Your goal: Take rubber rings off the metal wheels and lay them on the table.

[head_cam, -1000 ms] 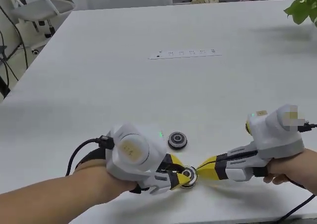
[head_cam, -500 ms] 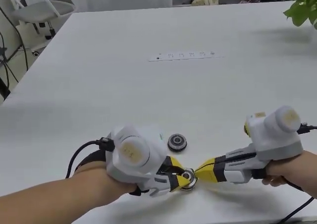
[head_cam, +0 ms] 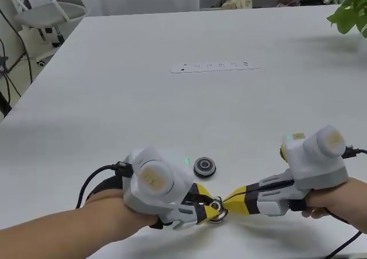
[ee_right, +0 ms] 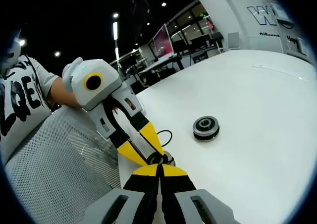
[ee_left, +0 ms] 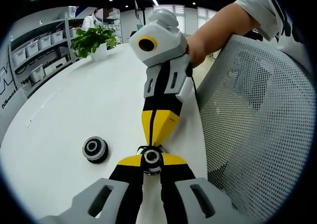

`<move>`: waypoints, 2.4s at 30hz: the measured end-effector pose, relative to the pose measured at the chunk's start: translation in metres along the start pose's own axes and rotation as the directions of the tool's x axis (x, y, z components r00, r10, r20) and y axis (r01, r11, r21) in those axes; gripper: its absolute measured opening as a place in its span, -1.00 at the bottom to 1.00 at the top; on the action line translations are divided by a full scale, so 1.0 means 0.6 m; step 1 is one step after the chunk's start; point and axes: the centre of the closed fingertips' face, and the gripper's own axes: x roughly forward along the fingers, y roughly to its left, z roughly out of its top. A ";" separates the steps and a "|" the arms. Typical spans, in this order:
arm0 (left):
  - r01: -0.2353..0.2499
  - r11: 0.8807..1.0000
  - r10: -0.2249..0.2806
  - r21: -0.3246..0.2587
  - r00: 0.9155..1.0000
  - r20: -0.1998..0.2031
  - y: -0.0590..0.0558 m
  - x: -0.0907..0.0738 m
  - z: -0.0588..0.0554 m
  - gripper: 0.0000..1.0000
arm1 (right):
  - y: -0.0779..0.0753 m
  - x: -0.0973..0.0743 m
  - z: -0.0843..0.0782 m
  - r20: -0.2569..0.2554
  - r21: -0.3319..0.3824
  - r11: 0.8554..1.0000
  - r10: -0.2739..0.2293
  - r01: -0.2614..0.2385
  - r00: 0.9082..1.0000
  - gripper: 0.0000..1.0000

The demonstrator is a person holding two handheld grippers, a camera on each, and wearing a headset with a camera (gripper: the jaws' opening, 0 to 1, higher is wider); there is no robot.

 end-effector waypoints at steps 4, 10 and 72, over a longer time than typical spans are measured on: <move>-0.001 1.000 0.001 0.000 1.000 0.000 -0.001 0.000 0.000 -0.86 | 0.000 0.001 -0.001 0.001 -0.005 1.000 0.001 -0.001 1.000 -1.00; -0.001 1.000 0.001 -0.003 1.000 0.000 -0.001 0.000 0.000 -0.86 | 0.001 0.003 0.000 -0.001 -0.009 1.000 0.004 -0.004 1.000 -1.00; 0.031 0.996 -0.023 -0.083 0.996 0.092 -0.007 -0.085 0.022 -0.22 | 0.022 -0.006 0.026 0.049 -0.012 1.000 0.029 -0.029 0.998 -1.00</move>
